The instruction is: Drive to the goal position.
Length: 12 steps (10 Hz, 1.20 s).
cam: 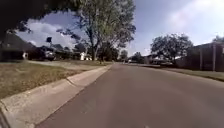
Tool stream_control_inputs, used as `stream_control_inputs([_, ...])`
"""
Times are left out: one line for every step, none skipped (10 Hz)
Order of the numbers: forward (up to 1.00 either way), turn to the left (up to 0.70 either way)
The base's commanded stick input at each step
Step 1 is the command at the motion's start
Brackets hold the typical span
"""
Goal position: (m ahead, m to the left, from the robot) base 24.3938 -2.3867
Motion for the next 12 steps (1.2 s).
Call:
stream_control_inputs([1.0,0.0])
stream_control_inputs([1.0,0.0])
stream_control_inputs([1.0,0.0])
stream_control_inputs([1.0,0.0])
stream_control_inputs([1.0,0.0])
stream_control_inputs([1.0,0.0])
stream_control_inputs([1.0,0.02])
stream_control_inputs([1.0,0.02])
stream_control_inputs([1.0,0.01])
stream_control_inputs([1.0,0.0])
stream_control_inputs([1.0,0.0])
stream_control_inputs([1.0,0.01])
